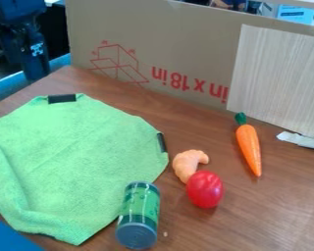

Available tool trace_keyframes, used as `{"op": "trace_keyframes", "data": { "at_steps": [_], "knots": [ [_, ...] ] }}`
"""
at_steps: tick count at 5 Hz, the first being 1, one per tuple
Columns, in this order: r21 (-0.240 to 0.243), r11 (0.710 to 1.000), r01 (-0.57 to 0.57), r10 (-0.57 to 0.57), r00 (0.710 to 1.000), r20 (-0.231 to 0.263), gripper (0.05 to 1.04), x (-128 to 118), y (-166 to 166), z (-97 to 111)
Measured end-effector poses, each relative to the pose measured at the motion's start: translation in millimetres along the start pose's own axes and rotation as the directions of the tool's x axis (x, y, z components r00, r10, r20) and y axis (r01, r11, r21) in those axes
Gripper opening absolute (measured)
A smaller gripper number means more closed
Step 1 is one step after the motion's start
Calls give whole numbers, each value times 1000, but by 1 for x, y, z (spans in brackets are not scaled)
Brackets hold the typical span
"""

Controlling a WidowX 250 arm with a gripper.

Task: Fold the cloth

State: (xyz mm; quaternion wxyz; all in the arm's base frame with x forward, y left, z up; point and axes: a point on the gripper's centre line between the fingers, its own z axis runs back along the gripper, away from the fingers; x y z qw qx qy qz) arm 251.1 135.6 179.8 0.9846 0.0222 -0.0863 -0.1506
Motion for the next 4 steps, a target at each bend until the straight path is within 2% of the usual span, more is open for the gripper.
{"op": "trace_keyframes", "data": {
  "at_steps": [1,3,4],
  "knots": [
    [-19,1000,-3,2,1000,-18,1001,-1,0,-9],
    [5,1000,10,-10,1000,-16,1001,-5,4,-53],
    [16,1000,9,-9,1000,21,1001,-2,5,-74]
  ]
}}
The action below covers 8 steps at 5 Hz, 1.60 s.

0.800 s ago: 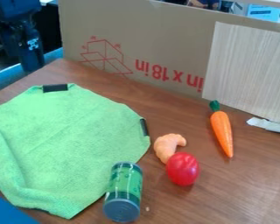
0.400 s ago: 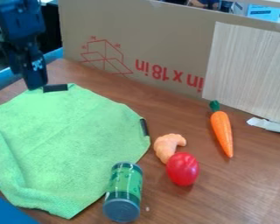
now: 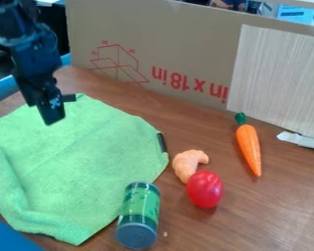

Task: Fold the cloth

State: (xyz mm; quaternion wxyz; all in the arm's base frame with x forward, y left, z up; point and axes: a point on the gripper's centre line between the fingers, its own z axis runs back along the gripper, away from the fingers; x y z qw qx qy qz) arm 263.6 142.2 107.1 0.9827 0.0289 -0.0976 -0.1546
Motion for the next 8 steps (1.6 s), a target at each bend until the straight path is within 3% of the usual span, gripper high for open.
{"op": "trace_keyframes", "data": {
  "at_steps": [1,6,8],
  "knots": [
    [-33,999,-40,38,999,-39,1001,-1,3,-25],
    [-12,998,-58,57,994,-98,1001,-13,1,-79],
    [-4,994,-106,105,990,-99,999,5,23,-87]
  ]
}}
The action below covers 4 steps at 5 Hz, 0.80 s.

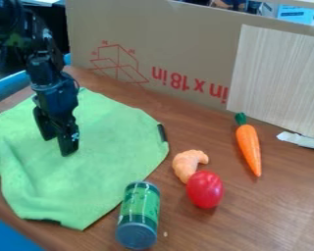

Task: Fold the cloth

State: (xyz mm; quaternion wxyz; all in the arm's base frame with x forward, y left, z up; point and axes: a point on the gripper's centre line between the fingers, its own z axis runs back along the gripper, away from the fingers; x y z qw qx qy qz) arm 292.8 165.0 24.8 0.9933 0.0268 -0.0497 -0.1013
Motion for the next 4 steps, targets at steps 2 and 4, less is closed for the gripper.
{"op": "trace_keyframes", "data": {
  "at_steps": [2,4],
  "knots": [
    [16,999,-43,43,999,1,999,15,16,-3],
    [-3,989,-147,147,989,-24,999,30,28,-7]
  ]
}}
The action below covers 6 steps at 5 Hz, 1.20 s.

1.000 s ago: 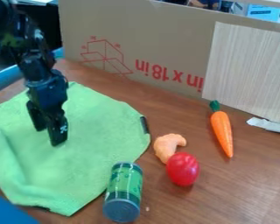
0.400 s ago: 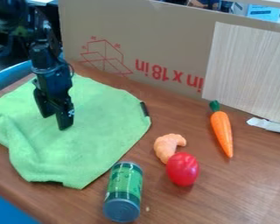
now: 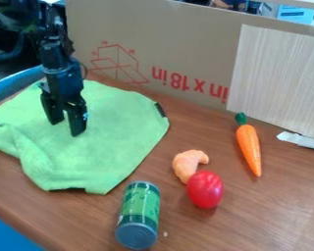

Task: Fold the cloth

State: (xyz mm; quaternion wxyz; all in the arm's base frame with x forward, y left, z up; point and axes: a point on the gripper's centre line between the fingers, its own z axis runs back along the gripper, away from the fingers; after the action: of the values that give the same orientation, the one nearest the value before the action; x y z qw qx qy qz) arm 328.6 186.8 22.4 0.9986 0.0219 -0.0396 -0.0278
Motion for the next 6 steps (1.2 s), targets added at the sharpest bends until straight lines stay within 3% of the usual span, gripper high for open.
{"op": "trace_keyframes", "data": {
  "at_steps": [4,6],
  "knots": [
    [-24,1000,6,-6,1000,2,1000,3,-19,1],
    [-94,996,3,-5,1000,-21,999,3,-37,9]
  ]
}}
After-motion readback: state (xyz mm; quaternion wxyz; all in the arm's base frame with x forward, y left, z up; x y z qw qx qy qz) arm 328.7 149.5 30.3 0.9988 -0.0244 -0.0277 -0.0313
